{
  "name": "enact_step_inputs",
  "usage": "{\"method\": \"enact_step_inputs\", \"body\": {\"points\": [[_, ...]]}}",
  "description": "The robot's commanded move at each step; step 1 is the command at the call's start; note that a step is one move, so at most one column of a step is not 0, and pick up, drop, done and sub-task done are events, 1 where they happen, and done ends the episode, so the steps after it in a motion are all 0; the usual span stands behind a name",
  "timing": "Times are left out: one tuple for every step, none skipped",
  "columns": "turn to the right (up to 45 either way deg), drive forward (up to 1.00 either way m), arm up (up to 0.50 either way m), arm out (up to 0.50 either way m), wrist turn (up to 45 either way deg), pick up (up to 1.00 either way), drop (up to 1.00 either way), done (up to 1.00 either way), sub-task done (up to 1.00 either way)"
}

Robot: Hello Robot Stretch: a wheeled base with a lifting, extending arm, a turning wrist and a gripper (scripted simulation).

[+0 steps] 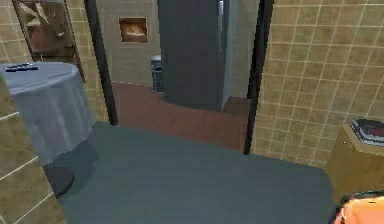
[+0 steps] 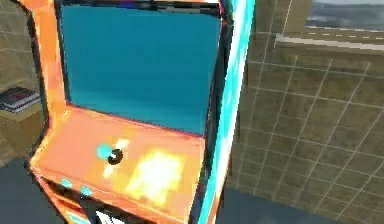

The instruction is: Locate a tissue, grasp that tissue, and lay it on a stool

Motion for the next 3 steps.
{"method": "enact_step_inputs", "body": {"points": [[0.0, 0.2, 0.0, 0.0, 0.0, 0.0, 0.0, 0.0, 0.0], [9.0, 0.0, 0.0, 0.0, 0.0, 0.0, 0.0, 0.0, 0.0], [0.0, 1.0, 0.0, 0.0, 0.0, 0.0, 0.0, 0.0, 0.0]]}}
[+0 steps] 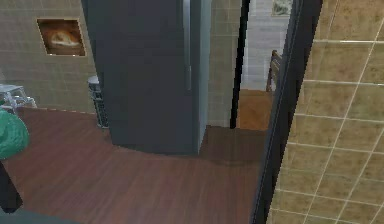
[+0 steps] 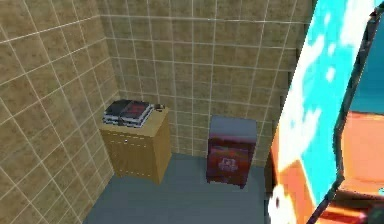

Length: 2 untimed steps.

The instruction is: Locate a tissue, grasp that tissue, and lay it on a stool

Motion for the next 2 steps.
{"method": "enact_step_inputs", "body": {"points": [[6.0, 0.0, 0.0, 0.0, 0.0, 0.0, 0.0, 0.0, 0.0], [0.0, 0.45, 0.0, 0.0, 0.0, 0.0, 0.0, 0.0, 0.0]]}}
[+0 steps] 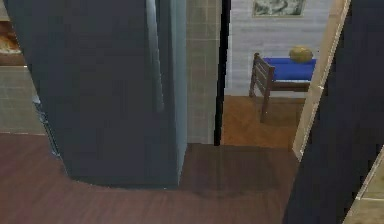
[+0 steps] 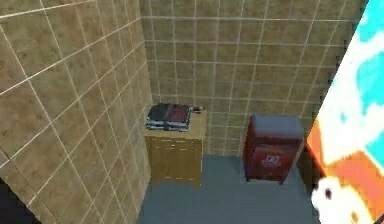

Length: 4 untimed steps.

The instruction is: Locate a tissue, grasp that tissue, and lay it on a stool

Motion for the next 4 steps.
{"method": "enact_step_inputs", "body": {"points": [[-12.0, 0.0, 0.0, 0.0, 0.0, 0.0, 0.0, 0.0, 0.0], [0.0, 0.8, 0.0, 0.0, 0.0, 0.0, 0.0, 0.0, 0.0], [45.0, 0.0, 0.0, 0.0, 0.0, 0.0, 0.0, 0.0, 0.0], [3.0, 0.0, 0.0, 0.0, 0.0, 0.0, 0.0, 0.0, 0.0]]}}
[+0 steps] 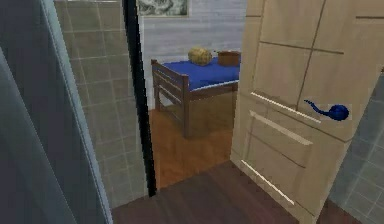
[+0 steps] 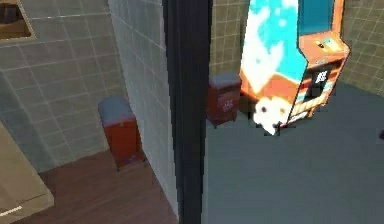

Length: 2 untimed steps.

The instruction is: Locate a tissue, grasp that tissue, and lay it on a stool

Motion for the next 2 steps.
{"method": "enact_step_inputs", "body": {"points": [[0.0, 1.0, 0.0, 0.0, 0.0, 0.0, 0.0, 0.0, 0.0], [6.0, 0.0, 0.0, 0.0, 0.0, 0.0, 0.0, 0.0, 0.0]]}}
